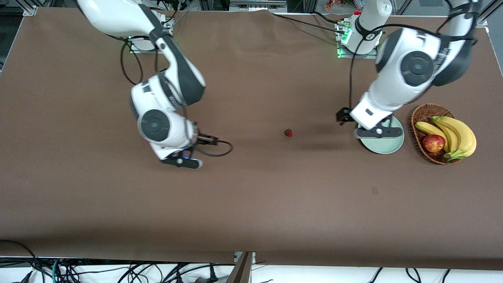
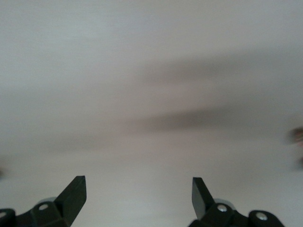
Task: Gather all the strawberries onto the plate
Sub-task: 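Grasp the middle strawberry with the left gripper while the right grasps another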
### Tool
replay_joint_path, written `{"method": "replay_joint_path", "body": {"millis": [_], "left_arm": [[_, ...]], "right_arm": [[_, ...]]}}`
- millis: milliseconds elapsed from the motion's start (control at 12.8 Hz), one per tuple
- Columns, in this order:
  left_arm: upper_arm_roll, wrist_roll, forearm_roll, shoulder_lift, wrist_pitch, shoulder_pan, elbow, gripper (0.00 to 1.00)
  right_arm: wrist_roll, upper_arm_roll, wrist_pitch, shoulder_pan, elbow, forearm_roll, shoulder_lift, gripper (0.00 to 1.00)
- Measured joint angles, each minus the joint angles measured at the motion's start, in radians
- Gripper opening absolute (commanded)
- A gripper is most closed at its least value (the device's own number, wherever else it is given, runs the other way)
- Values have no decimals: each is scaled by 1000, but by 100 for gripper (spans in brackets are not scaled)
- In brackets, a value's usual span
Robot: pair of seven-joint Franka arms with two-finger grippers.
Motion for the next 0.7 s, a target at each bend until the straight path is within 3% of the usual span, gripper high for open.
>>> {"method": "replay_joint_path", "body": {"millis": [390, 702], "left_arm": [[-152, -193, 0, 128, 169, -6, -10, 100], [-168, -256, 13, 252, 271, -53, -15, 100]], "right_arm": [[-509, -243, 132, -7, -359, 0, -114, 99], [-577, -264, 387, -3, -621, 0, -147, 98]]}}
